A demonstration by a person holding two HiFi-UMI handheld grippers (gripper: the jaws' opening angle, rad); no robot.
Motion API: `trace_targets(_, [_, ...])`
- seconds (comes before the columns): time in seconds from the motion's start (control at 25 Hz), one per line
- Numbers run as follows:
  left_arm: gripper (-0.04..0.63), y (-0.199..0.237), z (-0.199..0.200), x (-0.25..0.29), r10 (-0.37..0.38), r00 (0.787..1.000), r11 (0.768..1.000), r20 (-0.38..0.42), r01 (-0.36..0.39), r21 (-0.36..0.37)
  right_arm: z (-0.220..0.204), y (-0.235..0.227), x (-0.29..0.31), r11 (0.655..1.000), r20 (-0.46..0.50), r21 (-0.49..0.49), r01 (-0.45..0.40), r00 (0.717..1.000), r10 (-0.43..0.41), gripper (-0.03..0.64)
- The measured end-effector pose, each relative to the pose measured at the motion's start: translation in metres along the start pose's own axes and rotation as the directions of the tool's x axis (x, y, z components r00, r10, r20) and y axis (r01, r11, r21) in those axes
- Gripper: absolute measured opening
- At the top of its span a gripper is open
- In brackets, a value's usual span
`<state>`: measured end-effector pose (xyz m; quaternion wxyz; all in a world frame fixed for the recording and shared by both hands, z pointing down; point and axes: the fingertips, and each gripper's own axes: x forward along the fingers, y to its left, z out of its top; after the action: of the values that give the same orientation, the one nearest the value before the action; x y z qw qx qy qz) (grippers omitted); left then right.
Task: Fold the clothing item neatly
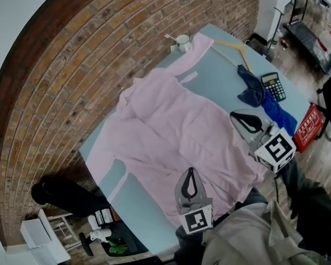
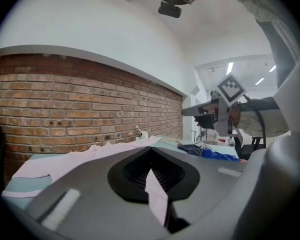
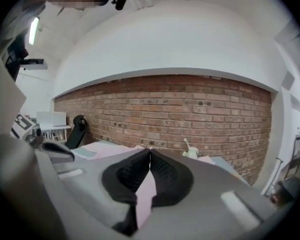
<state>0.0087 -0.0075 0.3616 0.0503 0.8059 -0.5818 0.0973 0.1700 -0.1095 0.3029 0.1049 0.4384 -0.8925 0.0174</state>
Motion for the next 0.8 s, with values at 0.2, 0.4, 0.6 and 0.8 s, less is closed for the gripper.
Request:
trace_targets(0.2, [0.006,0.025,-0.016,0.045,0.104,0.994,0.994,-0.043,-0.105,-0.023,-0.004,-0.061,0.069,0.998,-0.024,0.056,0.001,1.000,0.001,0.128])
trace_targets(0.4, [0.006,0.042,-0.021,0.097,0.160,0.986,0.984,-0.056,-0.164,-0.076,-0.066,-0.107,0.140,0.979,-0.236,-0.204,-0.028,0.972,-0.021,0.190])
trace_targets(0.6, [0.006,0.058,-0.030,0.130,0.195,0.977,0.977,-0.087,-0.201,-0.069,-0.136,-0.180,0.209,0.855,-0.396,-0.505,-0.113,0.911,-0.114,0.190])
trace_targets(0.8, [0.006,0.063,-0.056,0.152,0.224,0.962,0.965,-0.157,-0.241,-0.101,-0.169,-0.256,0.269,0.747,-0.432,-0.651,-0.135,0.875,-0.219,0.190])
